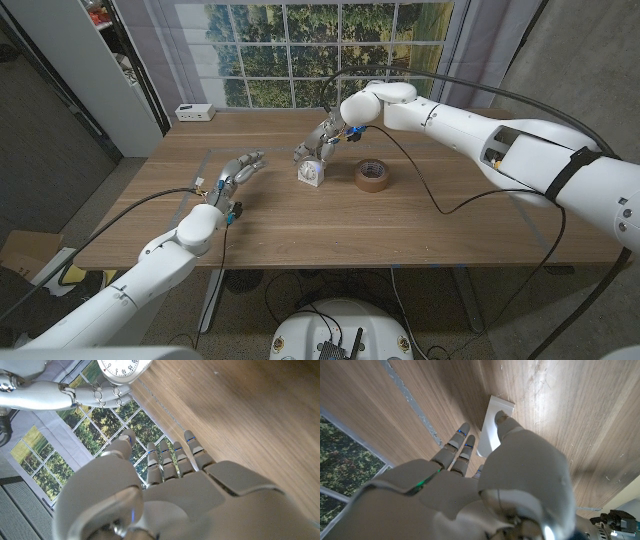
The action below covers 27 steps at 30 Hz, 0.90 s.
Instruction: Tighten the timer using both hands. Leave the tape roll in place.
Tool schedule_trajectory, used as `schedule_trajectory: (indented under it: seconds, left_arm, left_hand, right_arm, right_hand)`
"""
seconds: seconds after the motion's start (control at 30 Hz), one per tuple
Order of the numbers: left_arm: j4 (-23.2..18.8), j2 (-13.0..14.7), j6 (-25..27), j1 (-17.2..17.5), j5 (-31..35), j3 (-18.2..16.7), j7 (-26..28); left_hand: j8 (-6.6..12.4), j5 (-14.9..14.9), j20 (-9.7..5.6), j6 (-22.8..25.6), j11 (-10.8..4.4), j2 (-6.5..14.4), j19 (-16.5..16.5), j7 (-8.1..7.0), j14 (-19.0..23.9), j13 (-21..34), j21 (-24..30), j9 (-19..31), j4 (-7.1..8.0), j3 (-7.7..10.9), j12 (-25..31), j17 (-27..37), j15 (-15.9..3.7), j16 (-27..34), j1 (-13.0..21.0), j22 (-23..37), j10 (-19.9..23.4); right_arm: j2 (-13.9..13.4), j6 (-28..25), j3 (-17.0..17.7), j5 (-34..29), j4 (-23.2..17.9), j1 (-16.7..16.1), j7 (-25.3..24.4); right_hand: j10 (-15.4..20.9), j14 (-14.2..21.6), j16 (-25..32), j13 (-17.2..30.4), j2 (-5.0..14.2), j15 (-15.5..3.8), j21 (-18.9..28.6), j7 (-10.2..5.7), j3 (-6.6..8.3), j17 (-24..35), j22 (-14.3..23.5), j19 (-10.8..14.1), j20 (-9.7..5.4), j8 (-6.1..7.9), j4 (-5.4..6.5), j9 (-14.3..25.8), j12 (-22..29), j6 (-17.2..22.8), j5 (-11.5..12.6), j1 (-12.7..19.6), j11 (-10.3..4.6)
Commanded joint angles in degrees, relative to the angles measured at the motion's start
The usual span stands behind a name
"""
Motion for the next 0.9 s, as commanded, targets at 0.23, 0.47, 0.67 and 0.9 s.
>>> schedule_trajectory:
  seconds: [0.23,0.47,0.67,0.9]
  left_arm:
    - [-1.01,0.31,0.38,1.05,-0.12,-0.6,-0.06]
    - [-0.68,0.01,0.72,0.5,-0.17,-0.13,-0.44]
    - [-0.06,-0.29,0.65,-0.29,-0.19,0.29,-0.91]
    - [0.13,-0.45,1.06,-0.87,-0.18,0.64,-1.04]
  left_hand:
    - [0.23,0.3,0.53,0.28,-0.25,0.29,0.37,-0.27,-0.3,0.22,-0.41,0.16,-0.02,-0.22,-0.02,0.36,0.05,0.11,0.78,0.23,-0.18]
    - [0.21,0.33,0.56,0.37,-0.11,0.29,0.38,-0.27,-0.29,0.27,-0.51,0.18,0.0,-0.26,0.0,0.37,0.04,0.14,0.88,0.26,-0.13]
    - [0.24,0.33,0.66,0.54,-0.19,0.31,0.38,-0.18,-0.3,0.3,-0.58,0.19,0.07,-0.31,-0.03,0.39,0.06,0.15,0.87,0.27,-0.22]
    - [0.31,0.35,0.76,0.82,-0.22,0.29,0.4,-0.32,-0.32,0.34,-0.66,0.2,0.12,-0.31,-0.01,0.4,0.03,0.15,0.87,0.29,-0.18]
  right_arm:
    - [0.21,-5.08,0.39,-0.25,-1.12,-1.03,1.68]
    - [0.63,-6.16,-0.39,-0.22,-0.66,-0.57,3.7]
    - [1.21,-6.73,-0.83,-0.2,0.81,-0.24,3.9]
    - [1.9,-6.25,-1.05,0.22,2.84,-0.04,2.77]
  right_hand:
    - [0.69,1.87,-0.21,-0.38,-0.12,-0.27,0.9,-0.17,0.06,-0.39,0.17,1.46,0.01,-0.23,0.33,-0.11,0.01,-2.88,-0.2,-0.51,-0.07]
    - [0.62,2.37,-0.36,-0.76,-1.2,-0.14,1.24,-0.14,-0.65,-0.7,0.15,1.72,0.35,-0.3,0.27,-0.28,-0.08,-5.14,-0.52,-1.06,0.55]
    - [0.4,2.59,-0.3,-1.06,-1.52,-0.27,1.41,-0.15,-1.2,-0.7,0.12,1.71,0.42,-0.3,0.44,-0.39,-0.19,-6.96,-0.87,-1.5,0.85]
    - [0.61,2.97,-0.14,-1.25,-1.54,-0.74,1.52,-0.19,-1.45,-0.68,0.1,1.7,0.42,-0.21,0.52,-0.42,-0.11,-7.86,-1.05,-1.69,0.89]
